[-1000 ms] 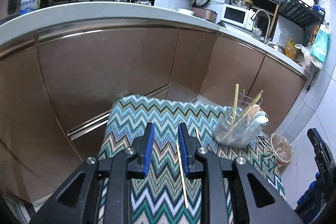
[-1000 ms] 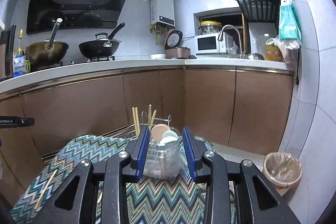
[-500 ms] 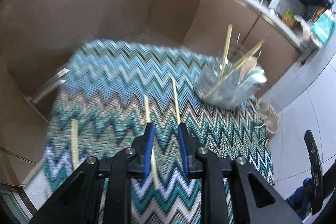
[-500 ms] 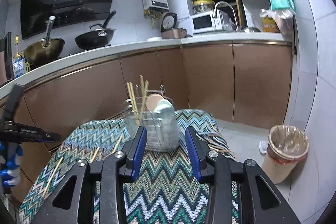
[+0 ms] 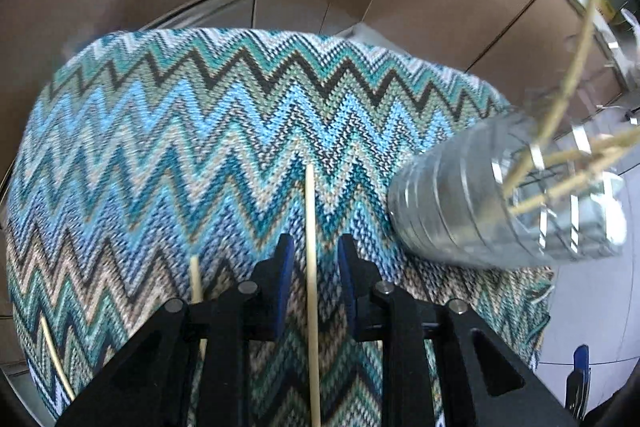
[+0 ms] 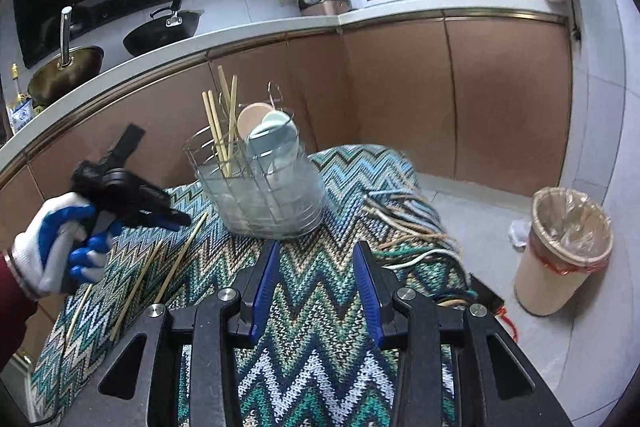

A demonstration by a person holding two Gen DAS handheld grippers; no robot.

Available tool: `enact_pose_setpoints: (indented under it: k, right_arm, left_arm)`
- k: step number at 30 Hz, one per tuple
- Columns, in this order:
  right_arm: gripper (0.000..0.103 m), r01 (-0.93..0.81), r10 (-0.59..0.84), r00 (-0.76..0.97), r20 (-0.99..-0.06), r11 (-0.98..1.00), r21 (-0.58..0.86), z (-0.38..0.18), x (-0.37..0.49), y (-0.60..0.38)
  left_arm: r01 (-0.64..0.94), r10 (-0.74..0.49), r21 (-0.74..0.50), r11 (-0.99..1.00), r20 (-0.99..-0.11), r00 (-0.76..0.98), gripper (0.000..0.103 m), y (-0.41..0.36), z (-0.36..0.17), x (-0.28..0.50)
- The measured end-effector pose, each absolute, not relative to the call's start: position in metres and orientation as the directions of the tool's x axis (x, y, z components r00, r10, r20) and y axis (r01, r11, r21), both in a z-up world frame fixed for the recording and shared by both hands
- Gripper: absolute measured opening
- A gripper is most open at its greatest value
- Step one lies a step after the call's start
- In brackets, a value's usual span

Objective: Organize utensils
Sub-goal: 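Close left tool on the bamboo chopstick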

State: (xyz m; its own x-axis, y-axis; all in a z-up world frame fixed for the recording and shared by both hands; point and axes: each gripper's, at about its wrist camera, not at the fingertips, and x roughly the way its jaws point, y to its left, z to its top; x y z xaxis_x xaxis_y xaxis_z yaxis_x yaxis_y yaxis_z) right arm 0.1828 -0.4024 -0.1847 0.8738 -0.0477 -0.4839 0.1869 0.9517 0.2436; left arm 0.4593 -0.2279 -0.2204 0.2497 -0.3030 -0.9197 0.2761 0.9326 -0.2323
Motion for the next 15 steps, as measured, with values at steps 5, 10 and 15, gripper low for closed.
enact_pose_setpoints:
  k: [5, 10, 15]
  right_arm:
    - [0.036, 0.171, -0.017, 0.867, -0.498, 0.949, 0.265, -0.192, 0.189, -0.406]
    - [0.036, 0.156, 0.011, 0.857, -0.515, 0.947, 0.280, -0.197, 0.190, -0.406]
    - [0.038, 0.159, 0.007, 0.856, -0.516, 0.948, 0.276, -0.194, 0.183, -0.405]
  left_arm:
    - [0.283, -0.230, -0.159, 0.946, -0.944, 0.238, 0.007, -0.241, -0.235, 0.465]
    - [0.276, -0.241, -0.165, 0.947, -0.933, 0.266, 0.005, -0.239, -0.230, 0.456]
    - [0.260, -0.321, -0.238, 0.936, -0.882, 0.344, 0.005, -0.220, -0.203, 0.425]
